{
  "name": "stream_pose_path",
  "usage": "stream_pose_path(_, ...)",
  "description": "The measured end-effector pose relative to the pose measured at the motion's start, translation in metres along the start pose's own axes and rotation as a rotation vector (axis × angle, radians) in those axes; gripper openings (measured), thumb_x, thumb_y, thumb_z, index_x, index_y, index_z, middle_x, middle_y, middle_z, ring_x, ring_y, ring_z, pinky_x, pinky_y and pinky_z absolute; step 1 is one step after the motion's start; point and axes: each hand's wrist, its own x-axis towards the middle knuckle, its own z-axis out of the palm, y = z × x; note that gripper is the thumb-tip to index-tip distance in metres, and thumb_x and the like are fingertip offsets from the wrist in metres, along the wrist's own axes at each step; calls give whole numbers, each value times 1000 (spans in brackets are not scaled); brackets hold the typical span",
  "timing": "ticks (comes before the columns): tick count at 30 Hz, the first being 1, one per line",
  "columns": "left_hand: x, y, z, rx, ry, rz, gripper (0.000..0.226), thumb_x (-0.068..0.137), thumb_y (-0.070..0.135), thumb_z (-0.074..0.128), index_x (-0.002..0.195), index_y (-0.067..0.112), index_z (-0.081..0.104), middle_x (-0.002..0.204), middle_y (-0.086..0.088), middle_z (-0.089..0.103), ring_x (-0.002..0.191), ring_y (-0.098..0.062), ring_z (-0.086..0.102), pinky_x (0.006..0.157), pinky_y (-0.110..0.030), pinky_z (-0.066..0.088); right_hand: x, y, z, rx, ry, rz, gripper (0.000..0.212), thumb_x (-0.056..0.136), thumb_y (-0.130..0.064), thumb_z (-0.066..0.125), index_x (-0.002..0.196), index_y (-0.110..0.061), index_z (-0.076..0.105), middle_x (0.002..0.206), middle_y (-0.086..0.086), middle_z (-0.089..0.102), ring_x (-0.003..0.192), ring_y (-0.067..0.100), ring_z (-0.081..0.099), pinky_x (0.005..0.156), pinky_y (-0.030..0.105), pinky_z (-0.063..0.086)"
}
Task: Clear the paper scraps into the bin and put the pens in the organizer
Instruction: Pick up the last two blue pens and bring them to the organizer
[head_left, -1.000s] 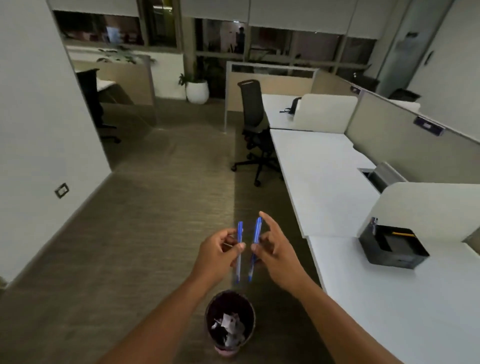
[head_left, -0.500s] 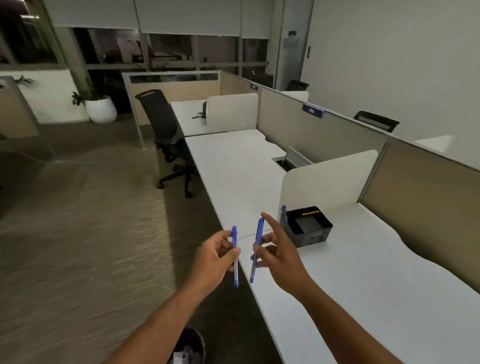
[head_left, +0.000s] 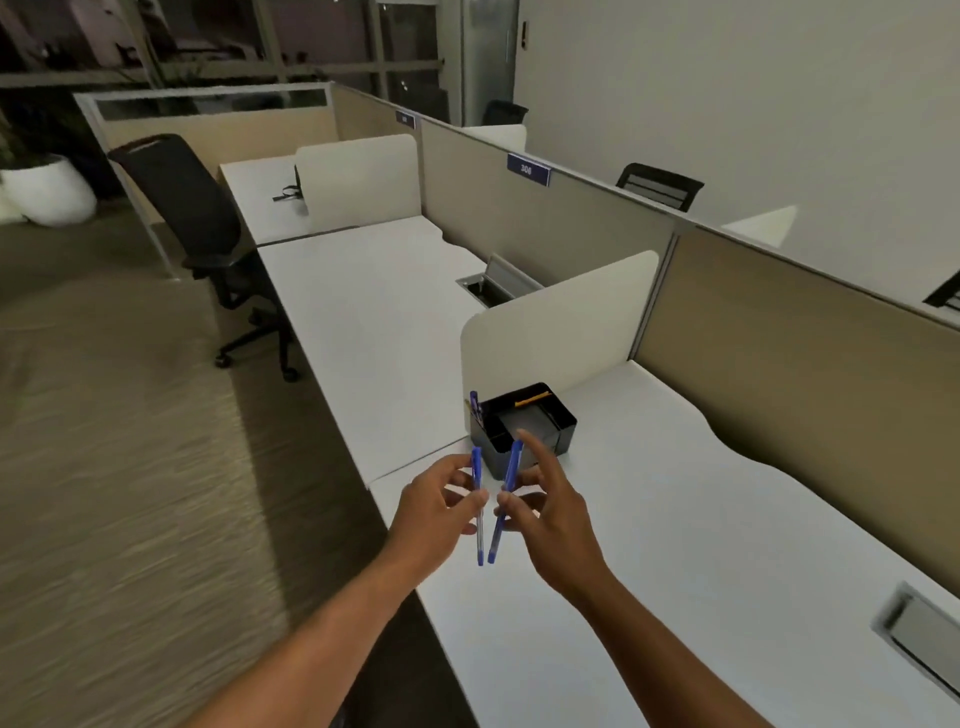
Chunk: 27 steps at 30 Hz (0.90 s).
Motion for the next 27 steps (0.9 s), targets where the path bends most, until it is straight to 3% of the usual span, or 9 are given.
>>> stream_pose_path(4, 23, -11, 20, -3, 13, 4, 36, 93, 20, 74, 114, 45, 57, 103, 13, 68, 78, -7, 74, 59, -15, 58, 13, 17, -6, -19, 65, 35, 67, 98, -23, 71, 141, -58, 34, 110, -29, 56, 86, 9, 75, 76, 21, 64)
stream_pose_path(10, 66, -30, 36, -13, -27, -28, 47, 95, 16, 72, 132, 38, 53, 105, 4, 69, 84, -14, 74, 62, -20, 62, 50, 39, -12, 0, 151, 139, 59, 101, -22, 66, 138, -57, 37, 120, -9, 62, 86, 13, 76, 68, 16, 61)
stream_pose_path(15, 114, -33, 36, 34, -61, 4, 57, 96, 11, 69, 144, 34, 47, 100, 2, 69, 88, -17, 74, 78, -37, 67, 88, 52, -10, -8, 206, 173, 63, 101, -20, 66, 134, -66, 36, 115, -9, 64, 85, 13, 76, 77, 27, 66)
stream_pose_path(18, 143, -30, 33, 64, -53, 24, 51, 99, 13, 65, 145, 27, 48, 106, 1, 71, 95, -18, 74, 83, -40, 65, 104, 60, -7, -15, 234, 183, 68, 101, -20, 66, 127, -74, 35, 114, -8, 64, 86, 16, 76, 81, 35, 66)
stream_pose_path(23, 183, -32, 34, 195, 21, 97, 32, 101, 24, 63, 133, 26, 56, 95, 14, 68, 85, -9, 68, 66, -14, 51, 112, 74, -2, 10, 285, 214, 71, 99, -20, 68, 126, -77, 35, 113, -12, 64, 87, 14, 77, 77, 28, 66)
stream_pose_path(27, 205, -52, 41, 266, 52, 73, 14, 102, 27, 60, 115, 22, 63, 97, 2, 75, 86, -17, 67, 69, -24, 48, 110, 84, -5, 27, 315, 253, 66, 100, -19, 68, 134, -68, 40, 114, -11, 65, 87, 12, 78, 76, 27, 65)
